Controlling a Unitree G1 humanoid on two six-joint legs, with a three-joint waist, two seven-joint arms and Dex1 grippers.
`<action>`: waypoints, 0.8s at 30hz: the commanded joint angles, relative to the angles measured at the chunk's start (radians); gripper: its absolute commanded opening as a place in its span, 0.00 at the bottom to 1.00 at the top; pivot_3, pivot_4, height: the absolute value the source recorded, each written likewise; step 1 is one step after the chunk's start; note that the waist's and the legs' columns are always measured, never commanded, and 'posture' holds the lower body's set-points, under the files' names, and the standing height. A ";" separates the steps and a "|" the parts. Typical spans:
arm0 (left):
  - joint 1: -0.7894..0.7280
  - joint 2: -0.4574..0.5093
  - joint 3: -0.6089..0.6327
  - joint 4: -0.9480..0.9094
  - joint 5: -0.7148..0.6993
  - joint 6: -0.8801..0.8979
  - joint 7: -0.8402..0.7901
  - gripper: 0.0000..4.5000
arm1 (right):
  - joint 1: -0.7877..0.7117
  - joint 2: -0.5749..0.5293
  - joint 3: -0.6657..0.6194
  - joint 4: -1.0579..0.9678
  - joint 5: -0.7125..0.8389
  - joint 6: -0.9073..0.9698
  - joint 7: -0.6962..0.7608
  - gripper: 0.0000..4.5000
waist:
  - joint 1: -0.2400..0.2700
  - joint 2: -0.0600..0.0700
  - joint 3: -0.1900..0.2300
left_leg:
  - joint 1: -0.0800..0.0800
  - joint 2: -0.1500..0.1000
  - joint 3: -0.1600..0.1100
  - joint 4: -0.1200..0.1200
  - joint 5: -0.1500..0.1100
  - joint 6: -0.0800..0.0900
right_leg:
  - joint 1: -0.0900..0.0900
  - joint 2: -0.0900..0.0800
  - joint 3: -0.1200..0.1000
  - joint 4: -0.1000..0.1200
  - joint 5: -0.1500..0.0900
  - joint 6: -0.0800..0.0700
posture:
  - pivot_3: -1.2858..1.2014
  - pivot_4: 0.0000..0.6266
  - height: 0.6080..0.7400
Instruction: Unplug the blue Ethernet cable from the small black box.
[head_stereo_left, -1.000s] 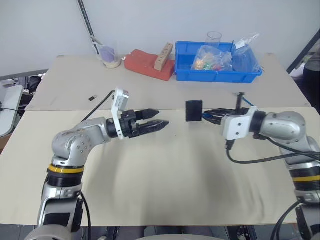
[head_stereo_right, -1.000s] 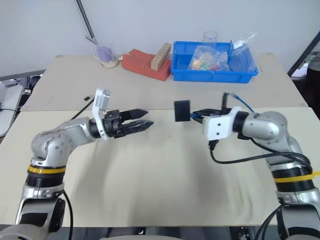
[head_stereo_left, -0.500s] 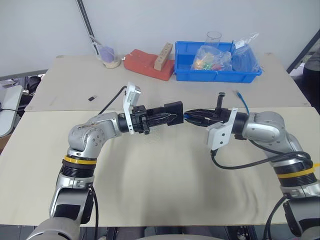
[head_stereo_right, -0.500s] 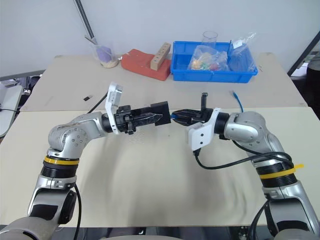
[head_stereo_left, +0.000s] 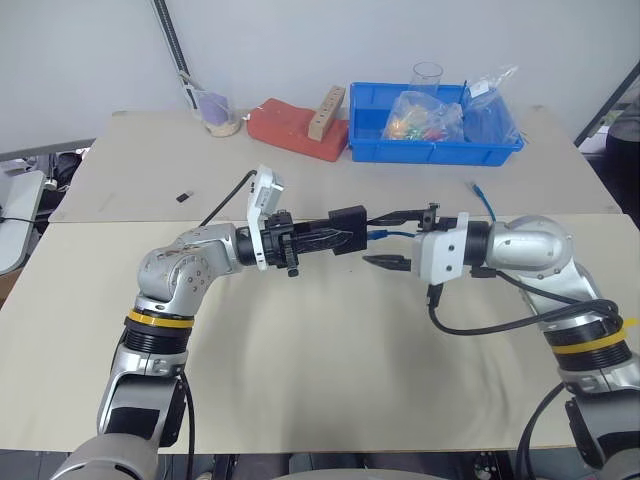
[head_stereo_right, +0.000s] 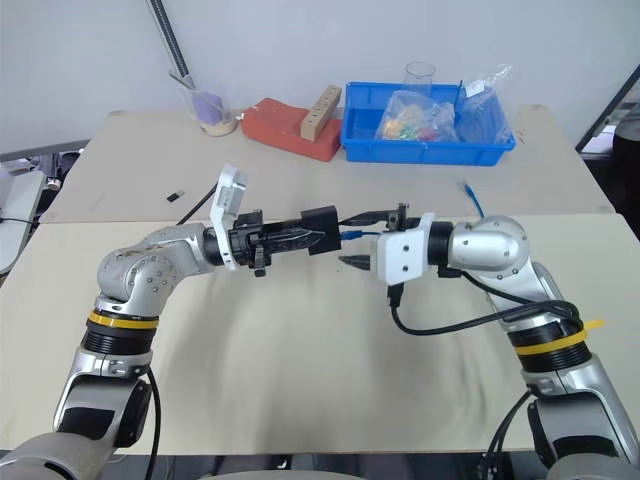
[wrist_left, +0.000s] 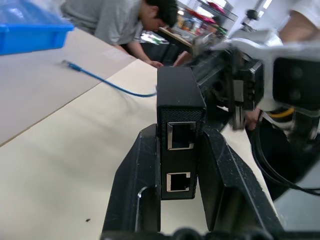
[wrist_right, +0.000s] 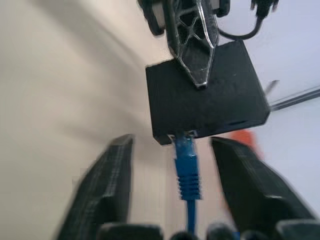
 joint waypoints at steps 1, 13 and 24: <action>-0.020 0.026 -0.016 -0.022 0.020 -0.057 -0.077 0.11 | -0.049 -0.052 -0.067 -0.081 0.234 0.385 0.081 0.85 | 0.002 0.000 0.000 | 0.000 0.000 0.000 0.000 0.000 0.000 | 0.000 0.000 0.000 0.000 0.000 0.000 | 0.52 0.24 1.00; -0.025 0.038 -0.046 -0.018 0.059 -0.132 -0.182 0.11 | -0.142 -0.088 -0.085 -0.104 0.549 1.025 0.126 0.85 | 0.003 0.000 0.001 | -0.001 0.000 -0.001 0.000 0.000 0.001 | -0.001 0.000 -0.001 -0.001 0.000 0.000 | 0.52 0.24 1.00; -0.005 0.044 -0.046 -0.045 0.052 -0.124 -0.181 0.11 | -0.153 -0.035 -0.067 -0.108 0.520 1.031 0.110 0.45 | 0.002 0.000 0.001 | -0.002 0.000 -0.001 0.000 0.000 0.001 | -0.001 0.000 -0.001 -0.001 0.000 0.000 | 0.52 0.24 1.00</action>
